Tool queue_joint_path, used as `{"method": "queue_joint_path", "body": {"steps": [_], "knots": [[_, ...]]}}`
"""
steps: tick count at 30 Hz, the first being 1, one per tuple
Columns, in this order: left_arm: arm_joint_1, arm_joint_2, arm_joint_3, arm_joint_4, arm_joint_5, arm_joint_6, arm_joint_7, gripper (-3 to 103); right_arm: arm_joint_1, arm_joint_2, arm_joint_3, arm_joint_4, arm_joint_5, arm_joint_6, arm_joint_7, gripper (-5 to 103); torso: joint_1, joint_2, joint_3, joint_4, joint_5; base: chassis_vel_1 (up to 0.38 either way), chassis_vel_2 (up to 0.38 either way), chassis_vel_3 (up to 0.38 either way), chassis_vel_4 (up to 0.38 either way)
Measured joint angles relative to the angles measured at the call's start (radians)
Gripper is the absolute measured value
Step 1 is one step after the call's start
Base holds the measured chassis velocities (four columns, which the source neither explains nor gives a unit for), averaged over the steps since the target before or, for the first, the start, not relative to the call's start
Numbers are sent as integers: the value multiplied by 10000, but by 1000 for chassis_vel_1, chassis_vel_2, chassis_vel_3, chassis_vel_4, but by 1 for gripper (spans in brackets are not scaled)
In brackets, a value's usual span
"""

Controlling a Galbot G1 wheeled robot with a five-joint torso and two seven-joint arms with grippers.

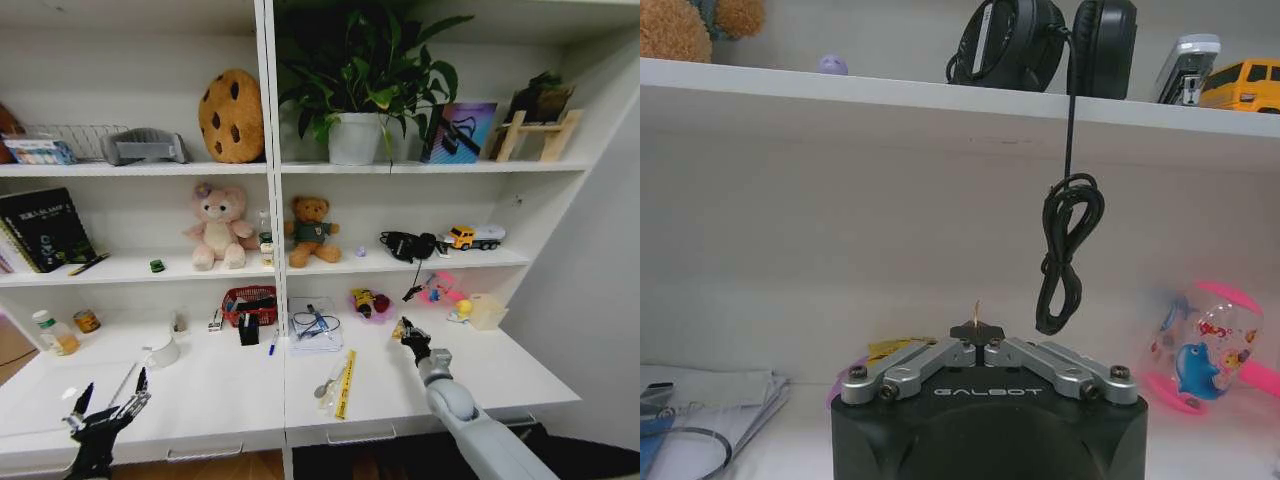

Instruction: Organize the objects on the table.

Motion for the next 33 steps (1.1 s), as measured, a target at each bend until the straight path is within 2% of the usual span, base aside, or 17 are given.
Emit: {"method": "queue_joint_path", "body": {"steps": [6, 17, 19, 20, 22, 24, 33], "knots": [[29, -106, -5, -18, 75, 12, 0, 100, 1182, 147, -1006, -1038, 137, 121, -155, 0, 1, 0, 1, 0, 1, 0, 0, 0, 0], [37, -185, -16, -25, 146, 41, -24, 100, 1976, 377, -1594, -1650, 224, 177, -214, 0, 0, 0, 1, -1, 1, 0, 0, 0, 0], [41, -218, -70, -86, 169, 92, -71, 100, 2552, 592, -1848, -2120, 323, 211, -234, 0, 1, 0, 0, -3, -4, 0, 0, 0, 0], [44, -253, -143, -152, 170, 123, -97, 100, 3012, 774, -1990, -2569, 403, 236, -259, 0, 1, -1, 0, -4, 6, 0, 0, 0, 0], [56, -272, -158, -179, 169, 134, -97, 100, 3282, 850, -2071, -2797, 425, 282, -290, 0, 2, 0, 0, 2, -3, 0, 0, 0, 0], [114, -315, -190, -222, 188, 145, -109, 100, 4121, 1122, -2474, -3903, 530, 434, -445, 0, 2, 1, 0, 3, 2, 0, 0, 0, 0], [204, -361, -196, -287, 211, 149, -114, 100, 4728, 1366, -2836, -5011, 777, 486, -615, 0, 2, 0, 0, -1, 1, 0, 0, 0, 0]]}}
